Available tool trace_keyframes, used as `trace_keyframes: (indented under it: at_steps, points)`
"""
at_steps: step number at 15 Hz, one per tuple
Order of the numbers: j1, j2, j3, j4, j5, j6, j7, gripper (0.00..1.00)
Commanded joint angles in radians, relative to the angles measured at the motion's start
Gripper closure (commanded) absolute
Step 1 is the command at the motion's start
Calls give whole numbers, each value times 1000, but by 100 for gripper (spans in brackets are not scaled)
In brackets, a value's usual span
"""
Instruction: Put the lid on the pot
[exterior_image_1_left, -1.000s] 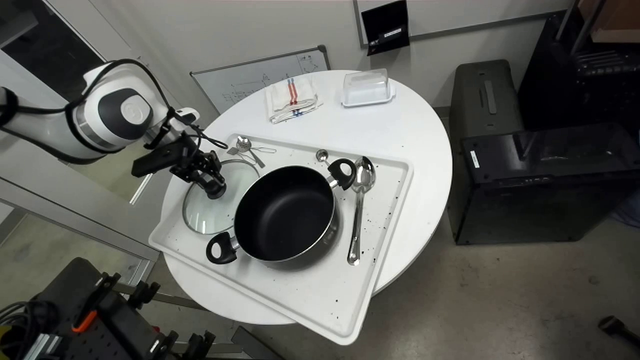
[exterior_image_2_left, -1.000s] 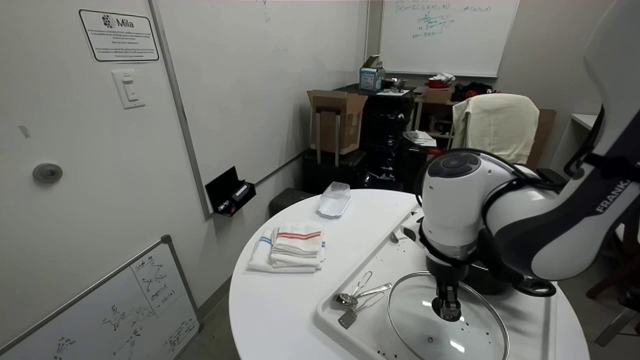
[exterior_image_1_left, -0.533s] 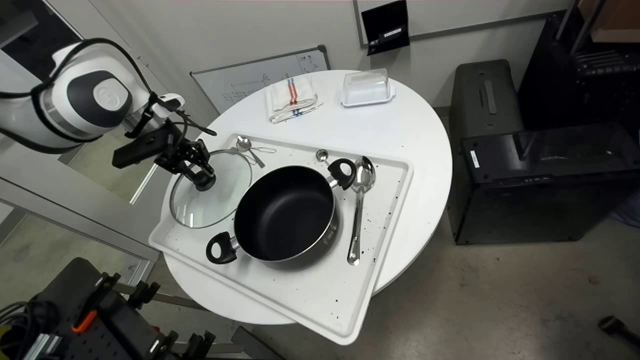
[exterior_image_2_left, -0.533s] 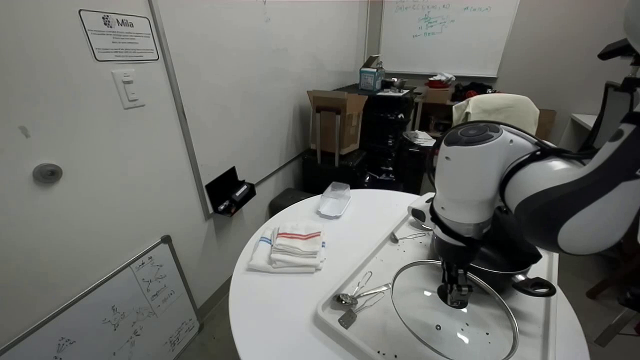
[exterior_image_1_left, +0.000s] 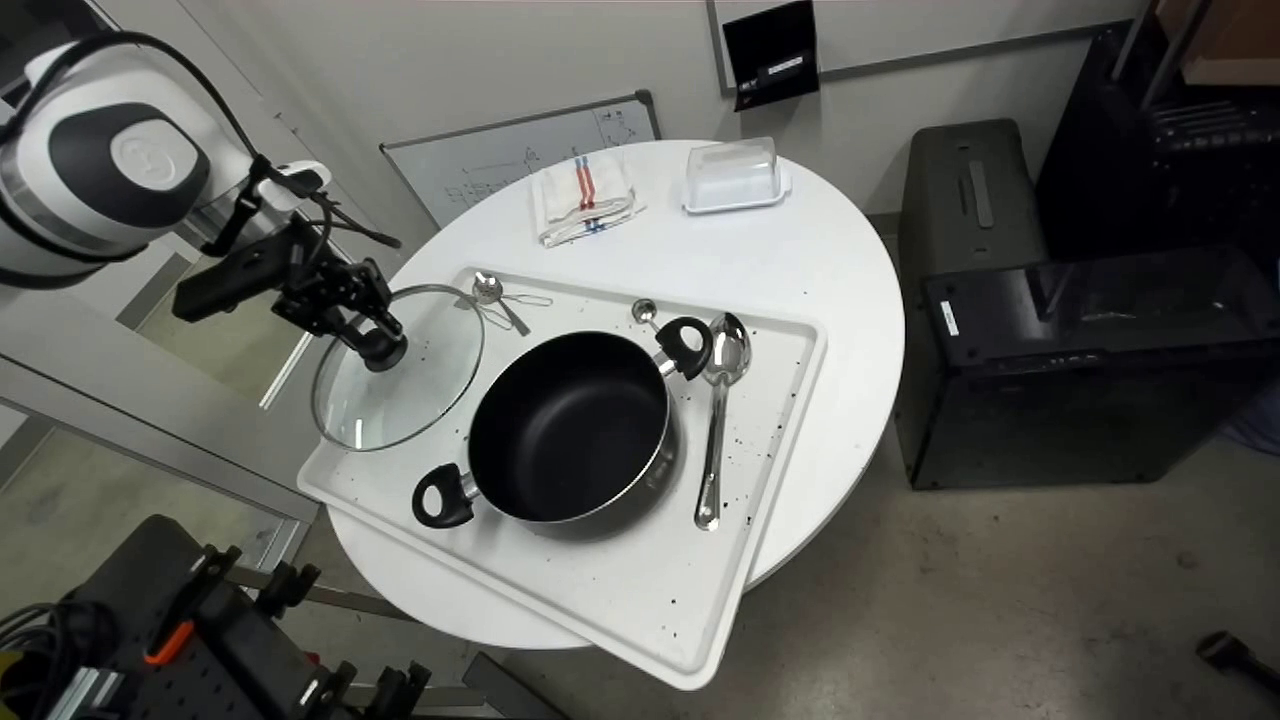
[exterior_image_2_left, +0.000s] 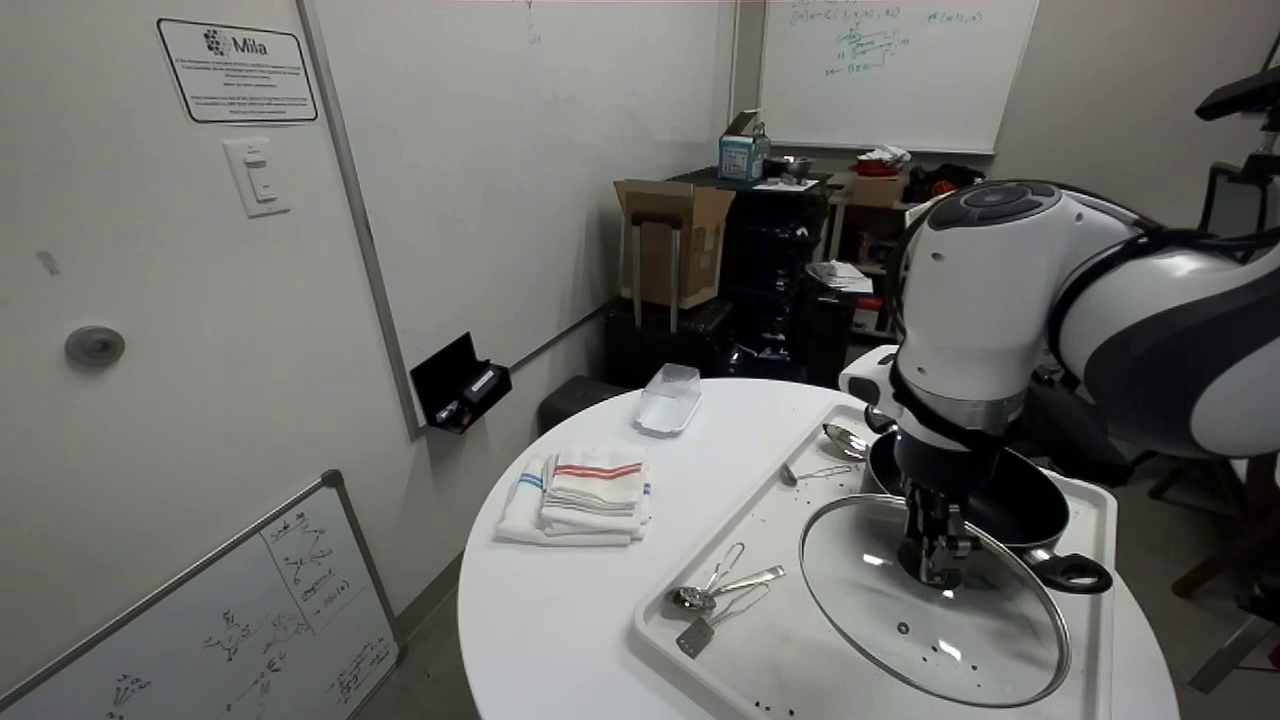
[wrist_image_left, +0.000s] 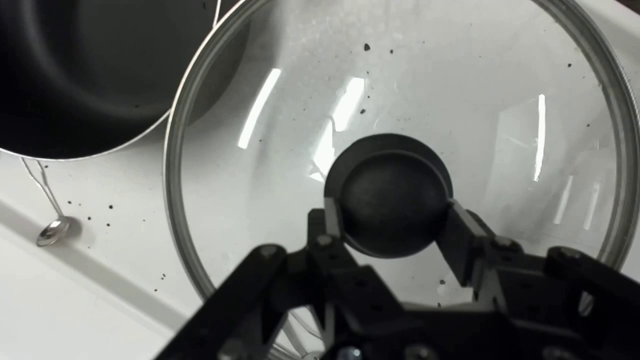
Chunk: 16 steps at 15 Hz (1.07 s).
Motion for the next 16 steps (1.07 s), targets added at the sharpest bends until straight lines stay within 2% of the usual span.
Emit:
trace_keyframes:
  at_steps: [1,6,16]
  points:
    - [-18,-89,6,-49,-13,-40,-5,76]
    - [-50,-110,-12,-58,-12,-58,6,76]
    - [-175,-102,-66,-47,13,-65,-2,76]
